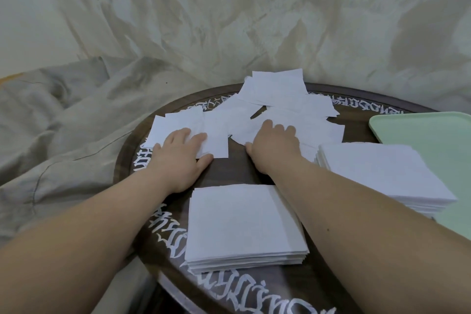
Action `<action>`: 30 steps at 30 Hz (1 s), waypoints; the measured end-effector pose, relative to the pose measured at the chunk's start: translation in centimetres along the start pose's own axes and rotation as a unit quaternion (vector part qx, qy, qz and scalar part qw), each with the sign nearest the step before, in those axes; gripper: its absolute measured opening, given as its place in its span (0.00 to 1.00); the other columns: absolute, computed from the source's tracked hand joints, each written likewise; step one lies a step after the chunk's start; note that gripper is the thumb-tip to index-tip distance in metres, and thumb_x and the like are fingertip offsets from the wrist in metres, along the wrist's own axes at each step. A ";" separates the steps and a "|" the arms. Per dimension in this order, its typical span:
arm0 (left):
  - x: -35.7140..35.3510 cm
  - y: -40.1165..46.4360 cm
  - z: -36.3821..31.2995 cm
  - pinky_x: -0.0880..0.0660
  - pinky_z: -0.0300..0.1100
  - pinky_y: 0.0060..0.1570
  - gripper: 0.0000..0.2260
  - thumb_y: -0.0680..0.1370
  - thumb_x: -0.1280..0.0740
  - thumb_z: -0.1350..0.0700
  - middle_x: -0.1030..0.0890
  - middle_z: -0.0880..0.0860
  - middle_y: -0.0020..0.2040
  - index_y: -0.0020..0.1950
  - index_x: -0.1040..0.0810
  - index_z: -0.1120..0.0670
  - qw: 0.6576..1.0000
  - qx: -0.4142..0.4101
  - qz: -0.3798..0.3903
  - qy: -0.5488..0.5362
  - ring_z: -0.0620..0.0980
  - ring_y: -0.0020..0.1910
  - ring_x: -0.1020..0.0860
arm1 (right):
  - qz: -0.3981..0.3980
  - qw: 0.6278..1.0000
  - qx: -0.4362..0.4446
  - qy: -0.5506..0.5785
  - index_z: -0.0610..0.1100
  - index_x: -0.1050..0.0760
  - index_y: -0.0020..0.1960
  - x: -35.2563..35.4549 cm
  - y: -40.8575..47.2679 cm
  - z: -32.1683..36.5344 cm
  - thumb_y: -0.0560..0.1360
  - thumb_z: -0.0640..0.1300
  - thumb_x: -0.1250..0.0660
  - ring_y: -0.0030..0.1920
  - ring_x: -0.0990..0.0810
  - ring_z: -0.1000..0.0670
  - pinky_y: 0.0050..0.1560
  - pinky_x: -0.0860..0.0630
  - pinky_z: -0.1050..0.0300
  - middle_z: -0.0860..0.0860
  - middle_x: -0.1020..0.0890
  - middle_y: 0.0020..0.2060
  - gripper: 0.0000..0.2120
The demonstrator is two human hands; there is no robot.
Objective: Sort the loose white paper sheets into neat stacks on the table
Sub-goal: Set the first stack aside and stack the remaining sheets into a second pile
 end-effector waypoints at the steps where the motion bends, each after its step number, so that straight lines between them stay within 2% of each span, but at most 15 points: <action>1: -0.1 0.0 0.0 0.46 0.60 0.72 0.26 0.79 0.47 0.38 0.47 0.52 0.78 0.76 0.47 0.41 1.000 -0.003 0.004 0.001 0.52 0.77 0.50 | -0.006 0.999 0.024 -0.022 0.38 0.34 0.60 0.1 0.2 -0.1 0.75 0.44 0.38 0.60 0.32 0.41 0.48 0.39 0.54 0.44 0.28 0.54 0.17; 2: -0.1 0.0 0.0 0.48 0.60 0.73 0.27 0.79 0.48 0.38 0.48 0.52 0.78 0.77 0.49 0.41 1.000 -0.006 0.009 0.001 0.52 0.77 0.51 | -0.011 0.998 0.044 -0.043 0.39 0.32 0.50 0.3 0.3 -0.4 0.74 0.39 0.39 0.59 0.30 0.41 0.48 0.41 0.55 0.45 0.28 0.49 0.06; 3: -0.1 0.0 -0.1 0.48 0.60 0.73 0.27 0.79 0.48 0.38 0.49 0.51 0.78 0.77 0.50 0.41 1.000 -0.010 0.013 -0.001 0.52 0.77 0.51 | -0.014 0.997 0.056 -0.054 0.42 0.34 0.40 0.6 0.4 -0.7 0.73 0.35 0.41 0.58 0.29 0.42 0.48 0.42 0.56 0.46 0.27 0.46 0.05; 6: 0.1 0.1 -0.2 0.48 0.59 0.73 0.27 0.80 0.47 0.39 0.49 0.51 0.78 0.77 0.50 0.43 1.000 -0.019 0.015 0.001 0.51 0.77 0.51 | -0.029 0.997 0.059 -0.051 0.44 0.43 0.33 1.5 0.2 -1.2 0.73 0.31 0.42 0.57 0.27 0.43 0.49 0.38 0.58 0.44 0.22 0.50 0.16; 8: 0.2 0.3 -0.2 0.46 0.57 0.73 0.26 0.81 0.47 0.41 0.45 0.51 0.78 0.77 0.46 0.45 1.000 -0.030 0.009 -0.002 0.50 0.76 0.48 | -0.046 0.996 0.067 -0.037 0.41 0.34 0.36 2.0 -0.2 -0.7 0.74 0.31 0.42 0.56 0.25 0.43 0.51 0.35 0.57 0.43 0.21 0.52 0.10; 10: 0.8 0.3 -0.5 0.40 0.51 0.69 0.19 0.82 0.47 0.45 0.34 0.53 0.72 0.71 0.33 0.50 0.996 -0.051 -0.030 -0.065 0.52 0.74 0.40 | -0.064 0.994 0.094 0.000 0.39 0.27 0.47 2.2 -0.6 0.4 0.74 0.31 0.43 0.54 0.24 0.43 0.46 0.35 0.57 0.43 0.21 0.52 0.08; 11: 1.4 0.1 -0.9 0.35 0.48 0.63 0.15 0.83 0.47 0.48 0.26 0.54 0.63 0.60 0.25 0.53 0.989 -0.059 -0.059 -0.119 0.55 0.68 0.33 | -0.076 0.990 0.120 0.020 0.40 0.27 0.50 2.1 -0.9 1.0 0.74 0.31 0.43 0.52 0.24 0.42 0.44 0.36 0.57 0.43 0.21 0.51 0.09; 12: 2.2 -0.1 -1.5 0.34 0.46 0.53 0.16 0.83 0.48 0.49 0.23 0.53 0.50 0.47 0.25 0.55 0.981 -0.048 -0.081 -0.172 0.57 0.58 0.28 | -0.082 0.984 0.152 0.043 0.41 0.28 0.50 2.0 -1.3 1.7 0.74 0.32 0.44 0.49 0.24 0.42 0.42 0.37 0.56 0.43 0.21 0.49 0.10; 14: 3.7 -0.3 -2.4 0.36 0.45 0.45 0.22 0.83 0.49 0.46 0.24 0.53 0.40 0.40 0.27 0.59 0.957 0.022 -0.080 -0.278 0.56 0.47 0.27 | -0.067 0.969 0.221 0.085 0.45 0.31 0.45 1.7 -1.9 2.9 0.74 0.34 0.44 0.44 0.27 0.43 0.40 0.38 0.54 0.44 0.21 0.45 0.07; 16: 4.5 0.0 -2.7 0.29 0.46 0.51 0.25 0.81 0.46 0.40 0.19 0.55 0.46 0.47 0.21 0.59 0.896 0.095 -0.032 -0.433 0.56 0.49 0.22 | -0.035 0.953 0.273 0.128 0.47 0.32 0.43 1.4 -2.3 3.2 0.75 0.37 0.43 0.43 0.28 0.44 0.40 0.36 0.53 0.47 0.22 0.41 0.07; 18: 4.4 0.5 -2.6 0.26 0.51 0.56 0.20 0.78 0.38 0.41 0.17 0.57 0.49 0.49 0.19 0.58 0.842 0.119 0.000 -0.526 0.57 0.51 0.19 | 0.004 0.942 0.301 0.148 0.49 0.27 0.46 1.2 -2.6 3.0 0.76 0.39 0.43 0.46 0.25 0.44 0.44 0.31 0.53 0.48 0.21 0.43 0.08; 21: 3.2 0.5 -1.9 0.23 0.53 0.50 0.12 0.73 0.29 0.54 0.17 0.59 0.49 0.51 0.20 0.60 0.875 0.141 0.011 -0.462 0.59 0.49 0.19 | 0.060 0.937 0.316 0.136 0.52 0.26 0.62 1.1 -3.1 2.3 0.78 0.48 0.41 0.56 0.24 0.47 0.54 0.29 0.54 0.51 0.20 0.56 0.14; 23: 2.4 0.5 -1.6 0.21 0.57 0.50 0.07 0.71 0.30 0.59 0.17 0.61 0.46 0.46 0.21 0.61 0.878 0.161 0.013 -0.451 0.61 0.47 0.18 | 0.084 0.945 0.283 0.142 0.52 0.27 0.65 1.6 -3.1 1.9 0.77 0.52 0.41 0.63 0.27 0.49 0.60 0.31 0.54 0.52 0.23 0.62 0.18; 27: 2.0 0.4 -1.1 0.21 0.58 0.51 0.02 0.74 0.32 0.60 0.17 0.57 0.47 0.45 0.20 0.56 0.864 0.172 -0.019 -0.473 0.59 0.47 0.19 | 0.020 0.954 0.220 0.202 0.48 0.30 0.68 2.2 -2.4 1.3 0.77 0.48 0.39 0.65 0.30 0.48 0.64 0.34 0.56 0.49 0.26 0.65 0.20; 30: 2.5 0.1 -1.3 0.21 0.55 0.52 0.04 0.76 0.34 0.60 0.17 0.53 0.47 0.44 0.22 0.52 0.841 0.147 -0.055 -0.518 0.56 0.47 0.18 | -0.037 0.948 0.177 0.262 0.47 0.37 0.72 2.1 -2.4 0.9 0.76 0.47 0.36 0.69 0.34 0.49 0.66 0.38 0.57 0.50 0.32 0.69 0.26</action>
Point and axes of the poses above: each hand's wrist, its own y-axis towards the middle knuckle, its own x-axis out of the back of the hand, z = x × y, the point moved 1 cm from there along y, towards the middle knuckle
